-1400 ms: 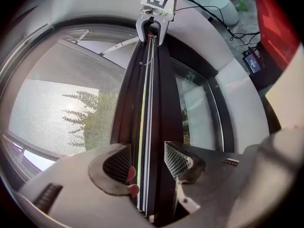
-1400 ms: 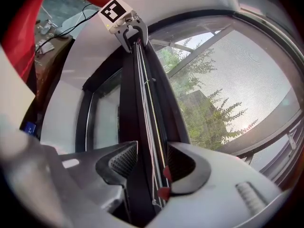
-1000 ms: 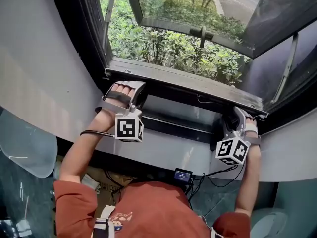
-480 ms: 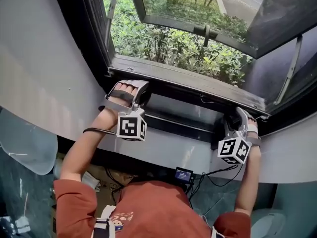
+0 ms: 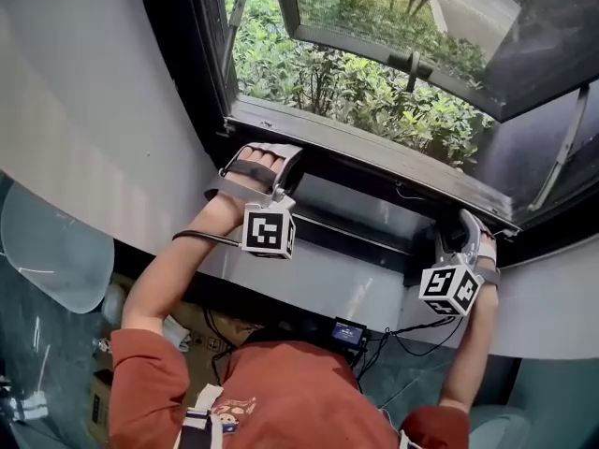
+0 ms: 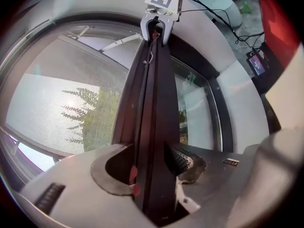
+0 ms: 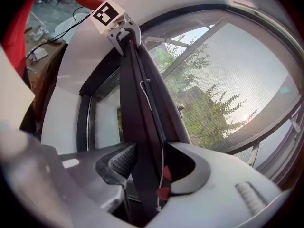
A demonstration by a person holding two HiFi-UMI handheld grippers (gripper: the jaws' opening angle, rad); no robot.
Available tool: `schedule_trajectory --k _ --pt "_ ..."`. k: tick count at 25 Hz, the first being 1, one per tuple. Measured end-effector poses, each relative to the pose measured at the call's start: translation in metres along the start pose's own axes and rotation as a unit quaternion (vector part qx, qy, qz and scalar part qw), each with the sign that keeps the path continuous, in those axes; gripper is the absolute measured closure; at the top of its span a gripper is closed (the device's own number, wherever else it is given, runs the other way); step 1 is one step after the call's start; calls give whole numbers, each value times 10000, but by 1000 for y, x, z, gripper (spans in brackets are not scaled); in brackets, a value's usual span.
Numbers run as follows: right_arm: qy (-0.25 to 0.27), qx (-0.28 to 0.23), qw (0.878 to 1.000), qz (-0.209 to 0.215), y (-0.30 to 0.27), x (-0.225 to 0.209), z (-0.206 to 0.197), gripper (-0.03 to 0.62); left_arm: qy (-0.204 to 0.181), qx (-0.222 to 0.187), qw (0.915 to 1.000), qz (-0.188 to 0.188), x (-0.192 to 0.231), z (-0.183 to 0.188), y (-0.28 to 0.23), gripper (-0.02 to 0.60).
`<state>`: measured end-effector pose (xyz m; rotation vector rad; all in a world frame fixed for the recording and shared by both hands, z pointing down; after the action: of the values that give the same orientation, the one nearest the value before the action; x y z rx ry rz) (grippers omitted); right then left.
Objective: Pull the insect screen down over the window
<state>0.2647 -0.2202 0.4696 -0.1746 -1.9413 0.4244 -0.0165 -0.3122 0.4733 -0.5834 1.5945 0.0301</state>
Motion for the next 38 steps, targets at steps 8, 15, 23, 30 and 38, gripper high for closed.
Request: schedule_trajectory --k 8,15,23,30,38 --pt "-104 -161 9997 -175 0 -4 1 398 35 -117 9999 16 3 0 3 382" --pt "-326 -254 9989 -199 2 -6 3 395 216 -240 9995 73 4 0 5 382" --pt "-761 -531 9947 -446 11 -12 7 395 840 -502 9947 305 12 2 16 382" --pt "-1866 -1097 9744 -603 45 -20 21 395 2260 -845 9683 647 8 5 36 382" --pt "-3030 -2093 9268 -740 75 -14 49 396 4134 -1482 8940 886 -3 20 69 382"
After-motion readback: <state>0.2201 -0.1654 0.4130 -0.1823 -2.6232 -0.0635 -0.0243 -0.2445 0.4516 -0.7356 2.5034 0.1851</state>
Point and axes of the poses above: the fingertips, and each gripper's own axes: y backward along the fingers, x to its left, z out of its top, the point moved 1 cm from there along y, backward along the fingers, and after that the axes turned 1 degree about x, right-handed, at the moved point
